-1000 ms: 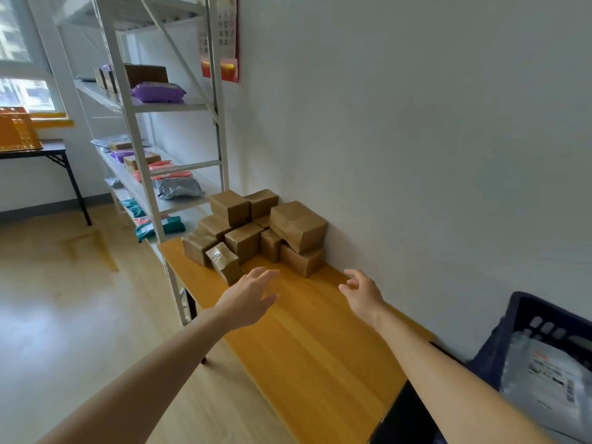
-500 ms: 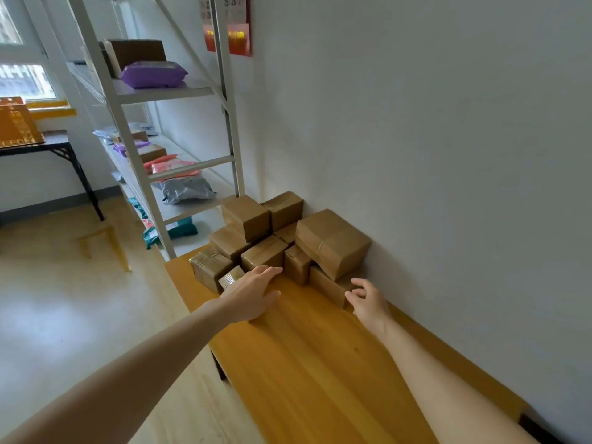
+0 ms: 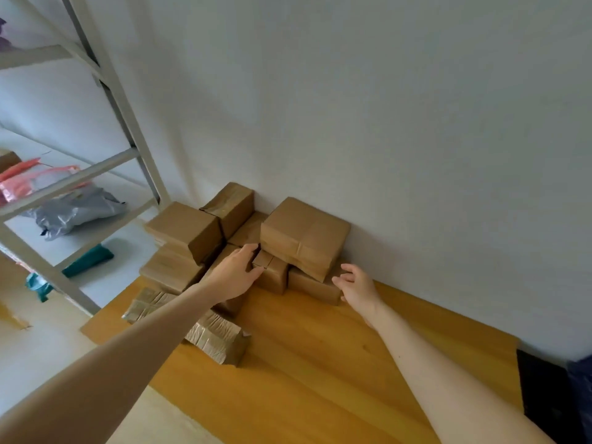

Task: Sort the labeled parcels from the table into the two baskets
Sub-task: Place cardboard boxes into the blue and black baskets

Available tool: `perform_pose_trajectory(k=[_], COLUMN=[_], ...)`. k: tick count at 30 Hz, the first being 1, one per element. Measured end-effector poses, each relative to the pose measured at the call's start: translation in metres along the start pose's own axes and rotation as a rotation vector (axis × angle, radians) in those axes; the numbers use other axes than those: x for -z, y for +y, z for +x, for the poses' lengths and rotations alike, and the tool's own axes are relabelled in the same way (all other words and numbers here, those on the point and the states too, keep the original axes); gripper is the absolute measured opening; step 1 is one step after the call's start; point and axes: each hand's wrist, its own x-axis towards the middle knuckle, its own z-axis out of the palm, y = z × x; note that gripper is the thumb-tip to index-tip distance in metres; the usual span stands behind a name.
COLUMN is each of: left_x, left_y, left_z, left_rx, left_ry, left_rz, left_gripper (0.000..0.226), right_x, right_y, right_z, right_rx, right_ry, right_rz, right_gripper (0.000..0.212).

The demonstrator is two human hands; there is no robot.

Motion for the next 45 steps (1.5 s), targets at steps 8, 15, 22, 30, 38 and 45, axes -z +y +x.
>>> perform_pose_trajectory(k=[8, 15, 22, 30, 38, 45], left_x=[0.003, -0.009, -0.022, -0.017, 0.027, 0.067], left_y=[-0.041, -0.051, -0.051, -0.047, -0.013, 0.024], left_z=[0.072, 0.122, 0.138, 0.13, 0.085, 0.021], left_rx=[0.036, 0.078, 0.143, 0.206, 0.129, 0.028], left_ry=[-0.091, -0.197, -0.259, -0.245, -0.166, -0.134], left_rz=[-0.306, -0.463, -0.664, -0.813, -0.885, -0.905], left_gripper=[0.057, 0.056, 0.058, 0.053, 0.047, 0.048], right_x=[-0.024, -0.041, -0.052, -0.055, -0.036, -0.015], right_y=[-0.016, -0.014, -0.008, -0.016, -0.044, -0.063], right_z=[0.046, 0.069, 0.077, 0.066, 0.025, -0.041], right_rx=[-0.199, -0.273, -0.279, -0.279, -0.144, 0.078], right_ry=[0.103, 0.097, 0.159, 0.233, 0.266, 0.38], right_rz=[0.158, 0.288, 0.444, 0.545, 0.644, 0.421], right_gripper=[0.063, 0.061, 0.079, 0.066, 0.053, 0.089])
